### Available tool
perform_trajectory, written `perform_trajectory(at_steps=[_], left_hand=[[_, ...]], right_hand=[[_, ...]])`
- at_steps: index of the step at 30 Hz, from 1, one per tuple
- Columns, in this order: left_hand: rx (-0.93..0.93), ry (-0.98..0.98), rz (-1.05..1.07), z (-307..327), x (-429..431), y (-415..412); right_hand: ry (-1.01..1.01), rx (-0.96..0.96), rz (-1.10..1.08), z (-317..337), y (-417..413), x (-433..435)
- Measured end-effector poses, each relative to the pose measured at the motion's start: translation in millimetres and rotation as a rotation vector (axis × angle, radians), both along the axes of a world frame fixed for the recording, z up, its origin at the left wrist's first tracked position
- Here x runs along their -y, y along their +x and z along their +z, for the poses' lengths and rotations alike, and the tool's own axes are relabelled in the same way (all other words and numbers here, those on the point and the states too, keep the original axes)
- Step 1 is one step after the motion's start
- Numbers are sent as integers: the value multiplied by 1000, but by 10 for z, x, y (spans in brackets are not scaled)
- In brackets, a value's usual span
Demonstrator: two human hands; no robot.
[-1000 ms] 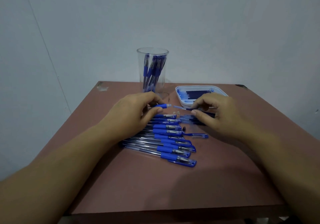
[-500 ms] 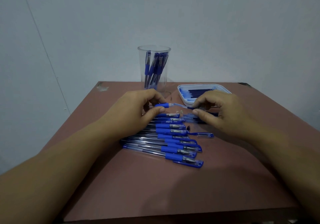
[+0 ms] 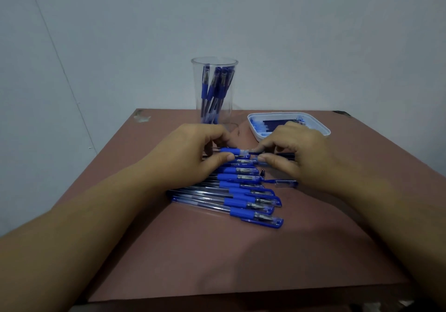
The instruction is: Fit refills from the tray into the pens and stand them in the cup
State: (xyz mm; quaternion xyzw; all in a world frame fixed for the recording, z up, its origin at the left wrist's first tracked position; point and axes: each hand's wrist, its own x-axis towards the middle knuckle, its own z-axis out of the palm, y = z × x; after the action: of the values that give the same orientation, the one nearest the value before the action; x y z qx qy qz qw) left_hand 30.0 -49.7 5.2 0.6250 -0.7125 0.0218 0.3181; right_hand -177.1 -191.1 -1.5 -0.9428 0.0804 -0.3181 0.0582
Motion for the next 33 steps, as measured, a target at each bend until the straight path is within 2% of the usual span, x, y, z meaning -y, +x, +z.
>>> perform_trajectory(at_steps=[10,21,26,33], left_hand=[[-51,-12,45,16,-6,19],[-65,-12,34,-2,-1,-4],[-69,-6,48,7,-4,10],[-64,-12,31,-15,5,20]], right_hand=[[49,29,-69,14,-113,64],[38,11,-4,-27,-32,6],[109,55,-47,-10,-73,3],[31,48,-30,-49,-3,11]])
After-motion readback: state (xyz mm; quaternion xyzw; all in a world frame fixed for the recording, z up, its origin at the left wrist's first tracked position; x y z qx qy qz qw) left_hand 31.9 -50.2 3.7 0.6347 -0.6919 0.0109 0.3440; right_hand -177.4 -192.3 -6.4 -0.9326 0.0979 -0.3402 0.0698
